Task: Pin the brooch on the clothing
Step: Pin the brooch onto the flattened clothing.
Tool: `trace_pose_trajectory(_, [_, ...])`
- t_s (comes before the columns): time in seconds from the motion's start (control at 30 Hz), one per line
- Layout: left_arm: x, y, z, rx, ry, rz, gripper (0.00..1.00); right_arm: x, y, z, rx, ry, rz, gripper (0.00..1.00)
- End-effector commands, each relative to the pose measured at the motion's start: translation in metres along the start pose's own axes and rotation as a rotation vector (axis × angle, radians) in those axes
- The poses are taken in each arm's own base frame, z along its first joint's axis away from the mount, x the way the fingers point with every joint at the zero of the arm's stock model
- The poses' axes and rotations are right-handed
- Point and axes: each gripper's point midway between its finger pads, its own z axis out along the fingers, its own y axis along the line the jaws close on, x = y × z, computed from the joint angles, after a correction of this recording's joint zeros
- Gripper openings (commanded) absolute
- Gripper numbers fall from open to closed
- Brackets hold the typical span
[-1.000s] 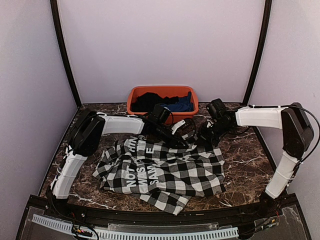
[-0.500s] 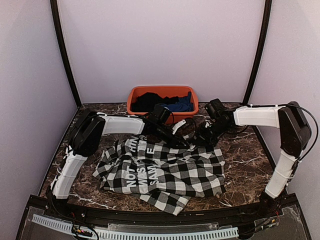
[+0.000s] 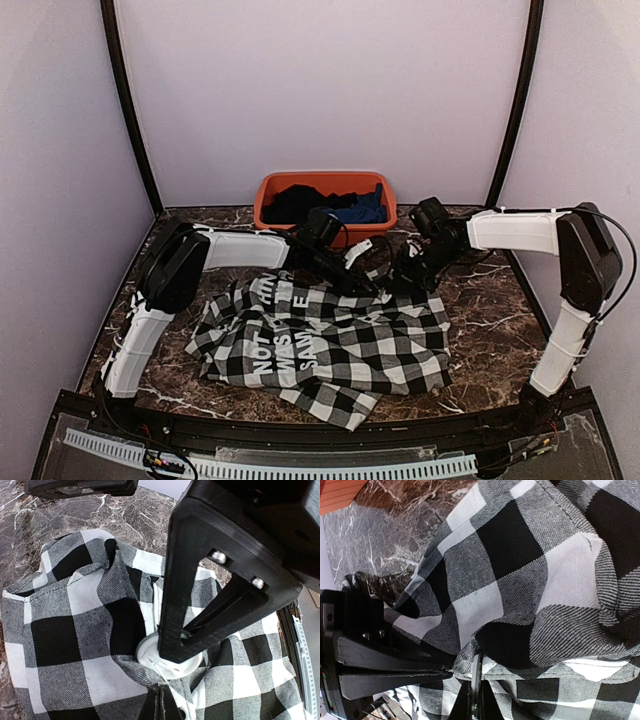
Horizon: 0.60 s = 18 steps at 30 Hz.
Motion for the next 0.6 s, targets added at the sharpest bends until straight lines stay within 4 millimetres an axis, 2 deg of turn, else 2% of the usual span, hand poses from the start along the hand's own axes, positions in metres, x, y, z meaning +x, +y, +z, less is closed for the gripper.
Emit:
trace_pose_trajectory(0.0, [-0.028,-0.018,-0.018,-0.011,-0.030,0.054,0.01,0.014,0.007,-0.008,-0.011,0.032,-0.090,0.00])
trace_pose_trajectory(0.3, [-0.030,-0.018,-0.017,-0.007,-0.039,0.047,0.01,0.027,0.022,-0.001,-0.033,0.066,-0.165,0.00])
trace_pose_trajectory(0.57, [-0.029,-0.017,-0.018,-0.016,-0.036,0.046,0.01,0.036,0.027,-0.009,-0.064,0.068,-0.210,0.00])
